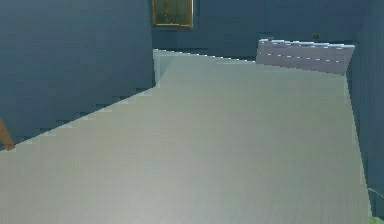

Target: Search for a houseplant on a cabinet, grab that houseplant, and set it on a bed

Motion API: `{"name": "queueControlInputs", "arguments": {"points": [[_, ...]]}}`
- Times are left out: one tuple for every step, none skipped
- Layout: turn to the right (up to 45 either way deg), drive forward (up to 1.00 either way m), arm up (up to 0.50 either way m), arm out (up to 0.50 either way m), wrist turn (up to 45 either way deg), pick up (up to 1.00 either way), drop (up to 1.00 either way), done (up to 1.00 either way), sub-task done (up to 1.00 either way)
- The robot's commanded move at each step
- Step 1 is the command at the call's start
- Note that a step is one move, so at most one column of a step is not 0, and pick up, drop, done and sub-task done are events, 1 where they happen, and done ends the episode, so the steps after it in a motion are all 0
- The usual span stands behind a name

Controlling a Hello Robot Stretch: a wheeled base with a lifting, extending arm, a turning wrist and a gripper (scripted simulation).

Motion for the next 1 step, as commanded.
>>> {"name": "queueControlInputs", "arguments": {"points": [[0.0,0.00,0.00,0.00,-27.0,0.00,0.00,0.00,0.00]]}}
